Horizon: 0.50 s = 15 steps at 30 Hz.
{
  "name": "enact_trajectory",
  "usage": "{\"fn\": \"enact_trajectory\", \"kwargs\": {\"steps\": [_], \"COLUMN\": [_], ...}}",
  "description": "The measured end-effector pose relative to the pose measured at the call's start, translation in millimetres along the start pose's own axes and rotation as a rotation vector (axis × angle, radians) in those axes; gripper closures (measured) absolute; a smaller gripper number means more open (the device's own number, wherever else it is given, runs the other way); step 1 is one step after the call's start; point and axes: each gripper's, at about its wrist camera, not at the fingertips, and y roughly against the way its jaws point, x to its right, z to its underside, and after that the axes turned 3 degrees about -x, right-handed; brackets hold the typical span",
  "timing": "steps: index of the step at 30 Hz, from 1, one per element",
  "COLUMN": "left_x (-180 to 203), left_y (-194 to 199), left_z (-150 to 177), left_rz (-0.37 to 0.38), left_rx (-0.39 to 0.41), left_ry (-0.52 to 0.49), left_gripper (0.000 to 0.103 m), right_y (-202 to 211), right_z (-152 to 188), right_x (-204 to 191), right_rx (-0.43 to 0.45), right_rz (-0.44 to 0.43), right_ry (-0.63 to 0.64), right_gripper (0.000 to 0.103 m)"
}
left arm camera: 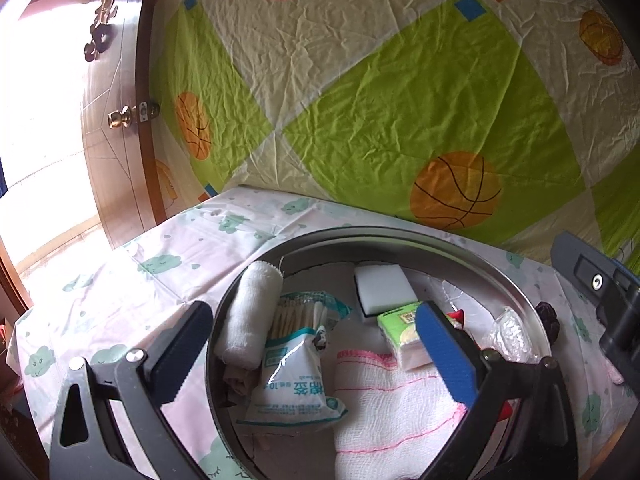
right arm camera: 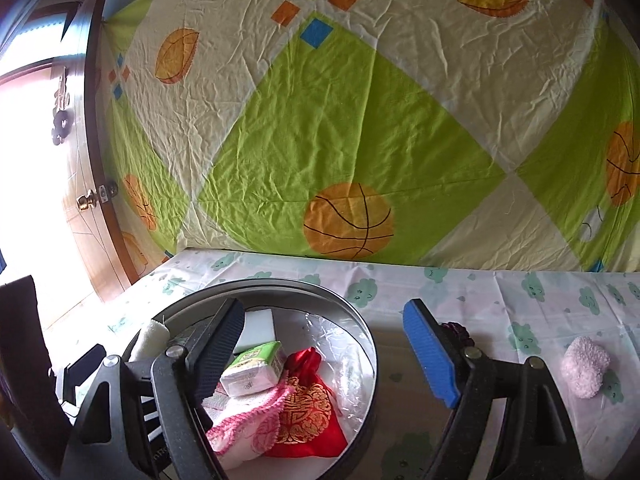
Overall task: Organize soft objects
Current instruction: 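Open both grippers to drop the towel and sponge into the tin, then withdraw both grippers from the tin toward the sock and scrunchie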
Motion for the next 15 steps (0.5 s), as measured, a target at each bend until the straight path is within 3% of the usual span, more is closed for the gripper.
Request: {"fn": "enact_trajectory", "kwargs": {"steps": [15], "left_x": [34.2], "left_y": [23.7], "left_z": [21.1], "left_rz": [-0.009], "left_rx": [0.096], "left_ry": [-0.004], "left_gripper": [0.000], "right_y": [17.6], "right_z": [20.2], "right_x": [52.3], "right_rx": [0.003], "right_rz": [0.088], "right_ry": [-0.059], "right_gripper": [0.019]}}
